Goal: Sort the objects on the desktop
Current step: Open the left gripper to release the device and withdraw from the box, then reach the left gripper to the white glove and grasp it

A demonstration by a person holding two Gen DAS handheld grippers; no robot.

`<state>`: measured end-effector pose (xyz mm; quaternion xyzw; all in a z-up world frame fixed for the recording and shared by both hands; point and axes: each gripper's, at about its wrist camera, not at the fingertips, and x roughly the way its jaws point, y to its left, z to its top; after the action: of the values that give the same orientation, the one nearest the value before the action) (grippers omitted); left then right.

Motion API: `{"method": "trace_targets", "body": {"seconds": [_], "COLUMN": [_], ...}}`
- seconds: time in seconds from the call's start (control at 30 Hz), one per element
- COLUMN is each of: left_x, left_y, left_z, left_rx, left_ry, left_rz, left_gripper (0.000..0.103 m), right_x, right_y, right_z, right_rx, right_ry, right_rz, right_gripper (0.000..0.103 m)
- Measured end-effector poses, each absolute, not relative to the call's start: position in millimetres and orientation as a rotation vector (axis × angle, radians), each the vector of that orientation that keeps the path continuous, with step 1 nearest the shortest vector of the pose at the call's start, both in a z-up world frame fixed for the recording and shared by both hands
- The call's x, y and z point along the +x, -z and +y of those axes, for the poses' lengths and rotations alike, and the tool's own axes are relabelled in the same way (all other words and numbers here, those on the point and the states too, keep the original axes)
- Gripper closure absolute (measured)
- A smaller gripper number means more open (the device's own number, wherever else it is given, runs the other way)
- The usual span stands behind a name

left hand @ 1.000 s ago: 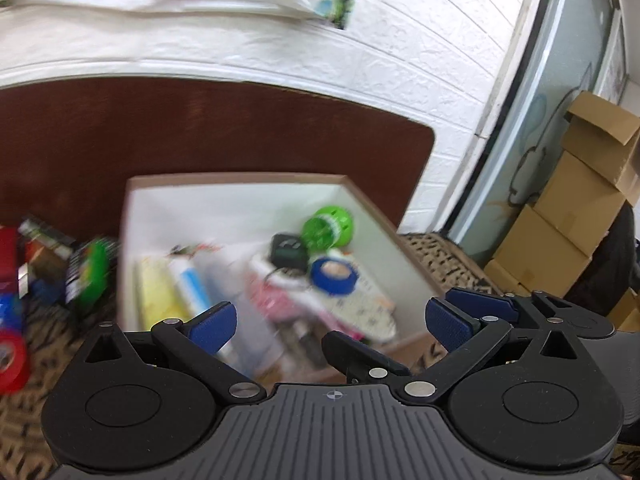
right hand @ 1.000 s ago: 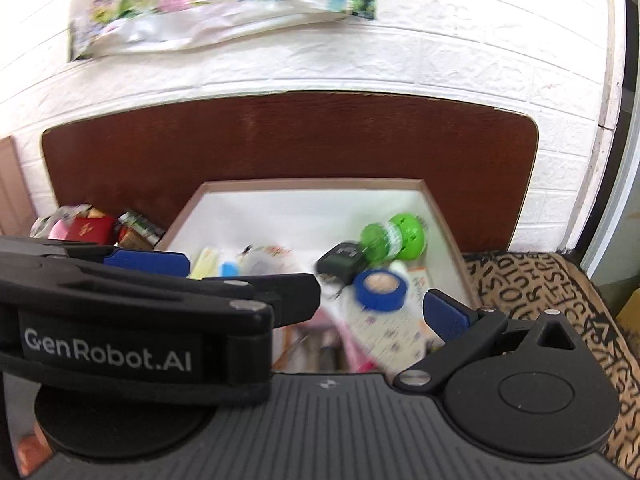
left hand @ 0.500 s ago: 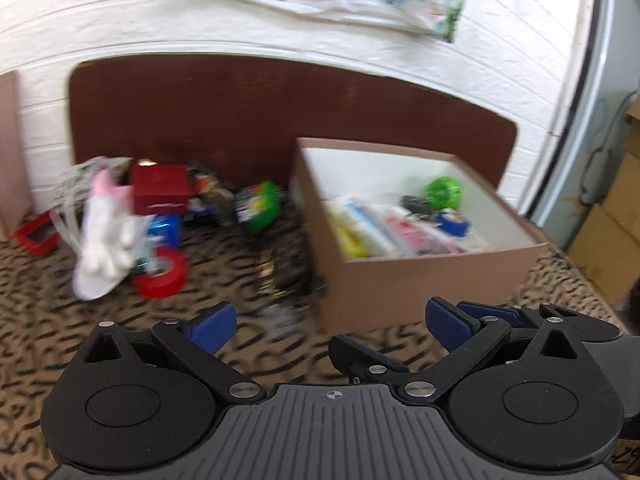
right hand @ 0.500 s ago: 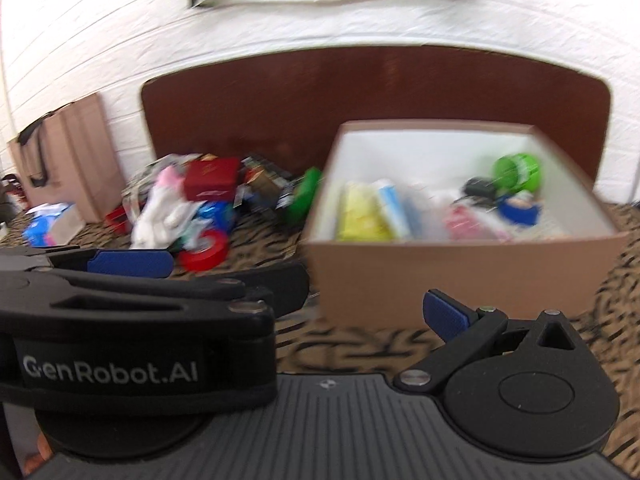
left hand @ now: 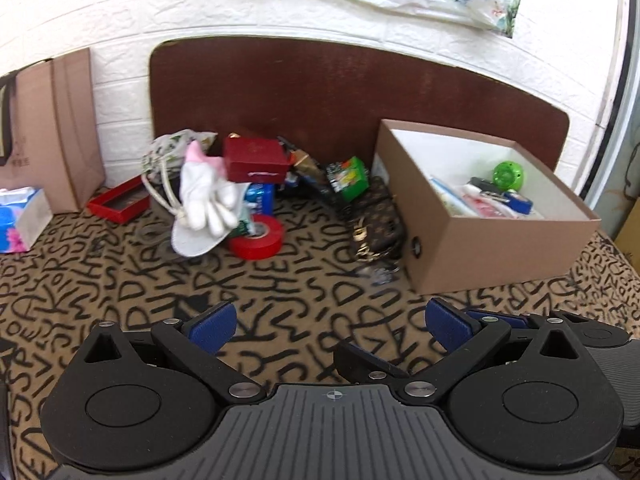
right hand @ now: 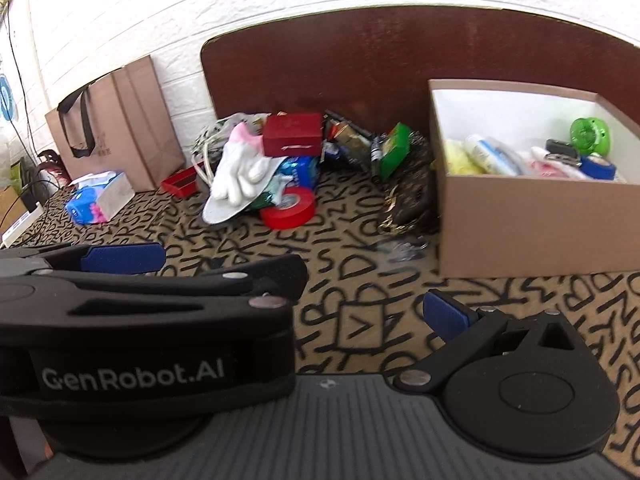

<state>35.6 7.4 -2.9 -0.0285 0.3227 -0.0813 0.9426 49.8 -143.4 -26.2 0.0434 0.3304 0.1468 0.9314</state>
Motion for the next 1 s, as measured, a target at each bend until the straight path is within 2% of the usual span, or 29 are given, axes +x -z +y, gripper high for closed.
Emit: {"method": "trace_targets", "body": {"seconds": [0.33,0.6,0.93,1.0], "left_x": [35,42,89,103], "left_y": [18,21,5,4], "left_z": [31,53,100,107], "left_rx": [-0.104,-0.137,-0.161,-0.164], "left_ry": [0.158,0.186,0.162,0.174], "left_rz": [0.685,0.670,0.615,0.610], "left_gripper": [0.000,0.000,0.000,0.005], "right_x": [46,42,74,84], "right_y": [39,39,40,40], "right_z": [-117,-108,-86,-81], "right_rx": [0.058,0.044,0.016,0.004], "right_ry": [-0.282,-0.341,-0.402,-0.410], "right_rz": [0.703,0.614,0.558,0.533], "right_gripper": [0.000,0.000,0.000,0.001]}}
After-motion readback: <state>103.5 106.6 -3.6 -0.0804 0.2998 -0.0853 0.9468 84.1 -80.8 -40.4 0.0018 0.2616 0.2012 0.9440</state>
